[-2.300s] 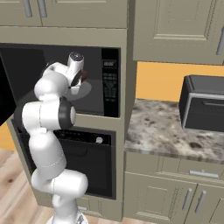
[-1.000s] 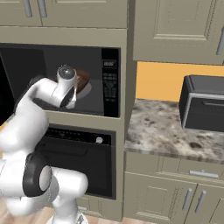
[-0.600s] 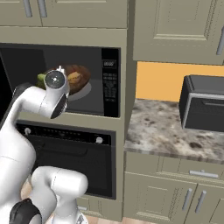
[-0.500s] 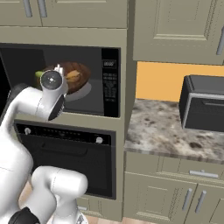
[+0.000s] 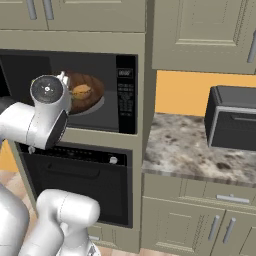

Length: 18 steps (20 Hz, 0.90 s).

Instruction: The microwave is finished heating the chicken drumstick and cucumber. Take the bowl containing the food and place it on the dining counter.

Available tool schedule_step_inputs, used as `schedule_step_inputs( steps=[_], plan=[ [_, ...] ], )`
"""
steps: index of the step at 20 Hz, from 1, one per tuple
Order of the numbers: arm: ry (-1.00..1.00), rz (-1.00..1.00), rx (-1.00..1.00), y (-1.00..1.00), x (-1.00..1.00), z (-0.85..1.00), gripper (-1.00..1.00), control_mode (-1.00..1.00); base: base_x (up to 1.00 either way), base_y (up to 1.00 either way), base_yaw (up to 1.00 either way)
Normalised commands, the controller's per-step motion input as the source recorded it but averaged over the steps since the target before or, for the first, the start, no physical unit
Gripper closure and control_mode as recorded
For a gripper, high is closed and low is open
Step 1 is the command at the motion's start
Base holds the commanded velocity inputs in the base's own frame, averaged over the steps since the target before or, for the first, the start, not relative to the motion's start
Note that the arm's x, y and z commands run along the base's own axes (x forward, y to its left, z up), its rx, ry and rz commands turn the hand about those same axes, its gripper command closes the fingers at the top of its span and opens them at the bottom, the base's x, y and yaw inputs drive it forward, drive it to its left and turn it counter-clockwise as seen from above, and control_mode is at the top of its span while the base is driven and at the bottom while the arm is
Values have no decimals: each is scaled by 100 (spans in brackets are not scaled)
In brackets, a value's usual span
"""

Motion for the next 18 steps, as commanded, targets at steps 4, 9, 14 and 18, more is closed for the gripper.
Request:
schedule_step_inputs(
  steps=[4, 9, 14, 18],
  plan=[
    [1, 0, -3, -10, -60, 3, 100, -100, 0, 0, 0],
    [0, 0, 0, -1, 0, 0, 100, -100, 0, 0, 0],
    [0, 4, 0, -53, -13, 0, 100, -100, 0, 0, 0],
    [0, 19, 0, -76, -37, 0, 100, -100, 0, 0, 0]
  ],
)
